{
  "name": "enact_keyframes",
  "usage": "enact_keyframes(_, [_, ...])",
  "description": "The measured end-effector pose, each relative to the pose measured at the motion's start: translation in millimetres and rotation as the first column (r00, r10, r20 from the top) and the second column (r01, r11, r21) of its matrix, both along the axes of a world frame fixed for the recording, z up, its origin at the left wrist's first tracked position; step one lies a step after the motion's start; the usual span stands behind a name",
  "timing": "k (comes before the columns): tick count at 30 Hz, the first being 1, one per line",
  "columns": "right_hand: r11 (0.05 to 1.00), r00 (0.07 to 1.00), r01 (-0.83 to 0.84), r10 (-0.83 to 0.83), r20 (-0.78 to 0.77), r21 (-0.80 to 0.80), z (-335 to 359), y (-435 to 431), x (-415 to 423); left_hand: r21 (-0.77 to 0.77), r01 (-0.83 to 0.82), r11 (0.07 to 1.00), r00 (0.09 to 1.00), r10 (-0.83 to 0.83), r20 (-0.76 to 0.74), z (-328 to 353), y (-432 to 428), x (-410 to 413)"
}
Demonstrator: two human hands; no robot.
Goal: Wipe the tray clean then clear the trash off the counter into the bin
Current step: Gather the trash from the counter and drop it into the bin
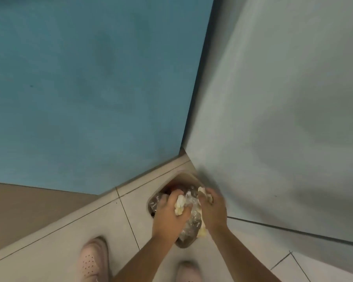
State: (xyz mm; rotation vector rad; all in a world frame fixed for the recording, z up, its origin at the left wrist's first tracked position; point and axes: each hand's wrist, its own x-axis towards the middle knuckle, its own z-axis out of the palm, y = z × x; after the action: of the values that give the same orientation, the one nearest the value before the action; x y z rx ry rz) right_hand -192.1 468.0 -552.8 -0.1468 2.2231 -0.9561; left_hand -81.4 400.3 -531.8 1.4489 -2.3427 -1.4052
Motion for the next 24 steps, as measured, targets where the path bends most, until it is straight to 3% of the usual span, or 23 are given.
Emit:
enact_keyframes(3, [0.991,0.991,-0.121,0.124,-0.058,0.050,-49,0,4,-0.191,0.231,0.954,0.972,-0.216,0.096,-48,13,3])
enact_keyframes(7, [0.941,0.935,-0.334,0.338,-0.107,0.047,-77,23,16,-0.294,0.643,0.707,0.761,-0.546,0.351,-96,27,20])
enact_keyframes(9, [0.806,0.782,-0.568,0.592,-0.195,0.170,-85,38,19,-0.183,0.755,0.630,0.636,-0.634,0.440,-103,31,26])
enact_keyframes(11, [0.584,0.579,-0.710,0.802,-0.147,0.393,-94,48,20,-0.070,0.828,0.556,0.499,-0.674,0.545,-111,31,26])
enact_keyframes(13, [0.413,0.453,-0.734,0.889,-0.064,0.539,-99,48,19,0.000,0.864,0.503,0.391,-0.671,0.630,-113,24,17])
enact_keyframes(15, [0.326,0.392,-0.707,0.919,-0.036,0.627,-102,41,17,0.024,0.890,0.455,0.323,-0.668,0.670,-121,18,6])
enact_keyframes(20, [0.197,0.369,-0.674,0.925,0.094,0.712,-103,20,14,0.132,0.912,0.388,0.190,-0.686,0.702,-119,9,-6])
enact_keyframes(24, [0.334,0.470,-0.644,0.883,0.011,0.688,-79,18,13,0.055,0.916,0.398,0.278,-0.726,0.629,-87,3,-9])
